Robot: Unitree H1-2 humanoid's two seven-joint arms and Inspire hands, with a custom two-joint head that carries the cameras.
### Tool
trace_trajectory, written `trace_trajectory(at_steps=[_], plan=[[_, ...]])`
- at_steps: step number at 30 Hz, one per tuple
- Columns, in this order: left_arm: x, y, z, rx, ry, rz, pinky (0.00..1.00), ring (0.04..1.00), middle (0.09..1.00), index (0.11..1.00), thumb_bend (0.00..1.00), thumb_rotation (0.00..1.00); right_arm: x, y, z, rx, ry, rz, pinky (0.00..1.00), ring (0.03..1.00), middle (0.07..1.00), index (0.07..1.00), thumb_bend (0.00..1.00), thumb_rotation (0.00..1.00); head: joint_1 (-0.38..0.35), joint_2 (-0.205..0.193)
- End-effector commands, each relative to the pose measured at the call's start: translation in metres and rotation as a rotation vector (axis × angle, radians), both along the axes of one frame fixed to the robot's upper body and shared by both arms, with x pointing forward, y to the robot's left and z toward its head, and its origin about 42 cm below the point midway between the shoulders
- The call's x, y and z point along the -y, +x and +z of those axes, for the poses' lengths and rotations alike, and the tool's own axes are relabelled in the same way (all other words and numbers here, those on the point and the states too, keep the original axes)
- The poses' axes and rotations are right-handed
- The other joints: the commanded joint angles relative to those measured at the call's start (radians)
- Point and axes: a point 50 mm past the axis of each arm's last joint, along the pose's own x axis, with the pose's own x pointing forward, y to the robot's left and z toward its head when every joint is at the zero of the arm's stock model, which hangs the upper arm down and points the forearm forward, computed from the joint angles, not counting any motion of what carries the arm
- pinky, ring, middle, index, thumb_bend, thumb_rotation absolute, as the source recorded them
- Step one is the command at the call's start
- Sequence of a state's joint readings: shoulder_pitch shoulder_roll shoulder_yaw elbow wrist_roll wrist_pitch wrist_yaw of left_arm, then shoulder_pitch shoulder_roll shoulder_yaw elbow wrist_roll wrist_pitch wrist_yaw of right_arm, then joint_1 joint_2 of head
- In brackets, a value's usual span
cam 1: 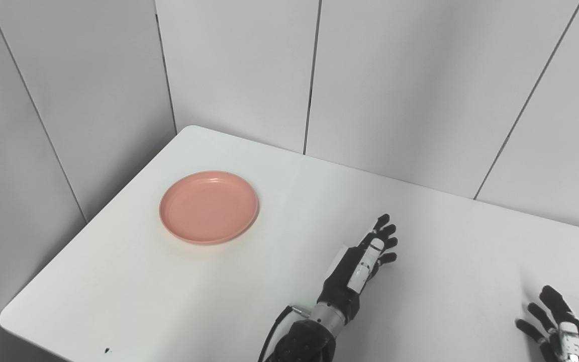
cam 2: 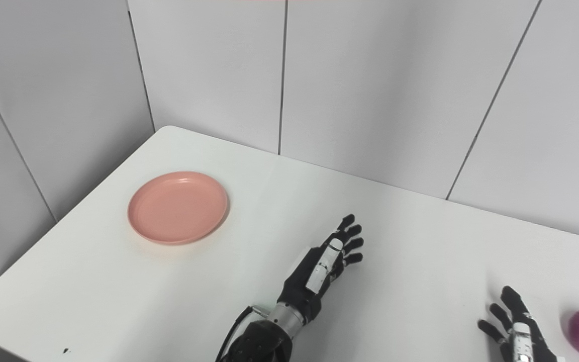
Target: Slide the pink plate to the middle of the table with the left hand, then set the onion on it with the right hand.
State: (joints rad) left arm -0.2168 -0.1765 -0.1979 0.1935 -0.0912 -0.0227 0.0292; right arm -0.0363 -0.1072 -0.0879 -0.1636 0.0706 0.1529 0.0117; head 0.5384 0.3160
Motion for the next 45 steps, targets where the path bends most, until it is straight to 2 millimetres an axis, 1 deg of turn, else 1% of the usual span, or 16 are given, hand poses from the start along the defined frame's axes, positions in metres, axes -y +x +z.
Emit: trace_trajectory(at_steps=[1, 2, 5, 12, 19, 20, 21, 22, 26, 29, 35, 36, 37, 41, 44, 45], plan=[[0.037, -0.008, -0.004, -0.093, -0.072, -0.017, 0.90, 0.944, 0.972, 0.965, 0.43, 1.00, -0.004, 0.002, 0.010, 0.048, 0.004, 0.028, 0.61, 0.840, 0.882, 0.841, 0.45, 0.90, 0.002, -0.001], [0.037, -0.008, -0.004, -0.092, -0.072, -0.017, 0.90, 0.944, 0.972, 0.965, 0.43, 1.00, -0.004, 0.002, 0.009, 0.051, 0.005, 0.031, 0.61, 0.839, 0.881, 0.841, 0.45, 0.90, 0.002, -0.001], [0.035, -0.007, -0.003, -0.089, -0.080, -0.015, 0.91, 0.951, 0.977, 0.972, 0.44, 1.00, -0.005, 0.003, 0.009, 0.054, 0.012, 0.029, 0.54, 0.810, 0.862, 0.819, 0.46, 0.88, 0.005, -0.003], [0.026, -0.002, 0.004, -0.064, -0.069, 0.014, 0.90, 0.950, 0.969, 0.970, 0.44, 1.00, -0.006, 0.004, 0.007, 0.051, 0.006, 0.033, 0.44, 0.786, 0.845, 0.795, 0.57, 0.87, 0.003, -0.010], [0.017, 0.001, 0.020, -0.009, -0.092, 0.029, 0.92, 0.956, 0.970, 0.965, 0.46, 1.00, -0.008, 0.005, 0.006, 0.049, 0.019, 0.034, 0.36, 0.772, 0.831, 0.776, 0.64, 0.85, 0.003, -0.014], [0.015, 0.002, 0.024, 0.007, -0.089, 0.034, 0.92, 0.953, 0.966, 0.961, 0.46, 1.00, -0.008, 0.005, 0.006, 0.049, 0.020, 0.035, 0.35, 0.775, 0.836, 0.779, 0.68, 0.85, 0.003, -0.017], [0.013, 0.003, 0.027, 0.018, -0.087, 0.038, 0.92, 0.952, 0.965, 0.960, 0.46, 1.00, -0.009, 0.005, 0.006, 0.049, 0.020, 0.036, 0.35, 0.776, 0.836, 0.780, 0.68, 0.85, 0.003, -0.017], [0.011, 0.003, 0.031, 0.029, -0.080, 0.041, 0.92, 0.951, 0.962, 0.958, 0.46, 1.00, -0.009, 0.005, 0.007, 0.048, 0.022, 0.038, 0.35, 0.781, 0.842, 0.783, 0.72, 0.85, 0.002, -0.018], [0.003, 0.009, 0.044, 0.072, -0.058, 0.048, 0.91, 0.945, 0.960, 0.953, 0.47, 1.00, -0.009, 0.006, 0.006, 0.048, 0.033, 0.040, 0.35, 0.781, 0.842, 0.780, 0.76, 0.84, 0.003, -0.020], [-0.004, 0.012, 0.056, 0.105, -0.049, 0.051, 0.93, 0.945, 0.963, 0.951, 0.48, 1.00, -0.010, 0.007, 0.006, 0.038, 0.043, 0.034, 0.32, 0.772, 0.833, 0.770, 0.78, 0.83, 0.006, -0.025], [-0.015, 0.019, 0.070, 0.154, -0.061, 0.065, 0.97, 0.955, 0.971, 0.953, 0.51, 1.00, -0.011, 0.007, 0.006, 0.036, 0.048, 0.034, 0.33, 0.776, 0.837, 0.770, 0.80, 0.82, 0.007, -0.035], [-0.016, 0.020, 0.073, 0.163, -0.064, 0.073, 0.93, 0.945, 0.964, 0.946, 0.49, 1.00, -0.012, 0.008, 0.006, 0.036, 0.046, 0.033, 0.30, 0.781, 0.837, 0.769, 0.80, 0.82, 0.007, -0.035], [-0.019, 0.021, 0.076, 0.176, -0.064, 0.078, 0.91, 0.942, 0.961, 0.944, 0.48, 1.00, -0.012, 0.008, 0.006, 0.035, 0.045, 0.032, 0.28, 0.782, 0.837, 0.768, 0.80, 0.83, 0.007, -0.039], [-0.029, 0.026, 0.083, 0.213, -0.060, 0.097, 0.91, 0.938, 0.960, 0.950, 0.47, 1.00, -0.013, 0.008, 0.005, 0.032, 0.045, 0.032, 0.28, 0.788, 0.842, 0.775, 0.81, 0.83, 0.009, -0.044], [-0.036, 0.029, 0.086, 0.225, -0.052, 0.109, 0.91, 0.938, 0.960, 0.950, 0.48, 1.00, -0.014, 0.008, 0.004, 0.040, 0.046, 0.031, 0.31, 0.793, 0.852, 0.780, 0.79, 0.83, 0.009, -0.047], [-0.038, 0.030, 0.088, 0.227, -0.051, 0.112, 0.92, 0.940, 0.962, 0.953, 0.47, 1.00, -0.014, 0.008, 0.004, 0.040, 0.046, 0.030, 0.34, 0.794, 0.853, 0.779, 0.80, 0.83, 0.010, -0.047]])
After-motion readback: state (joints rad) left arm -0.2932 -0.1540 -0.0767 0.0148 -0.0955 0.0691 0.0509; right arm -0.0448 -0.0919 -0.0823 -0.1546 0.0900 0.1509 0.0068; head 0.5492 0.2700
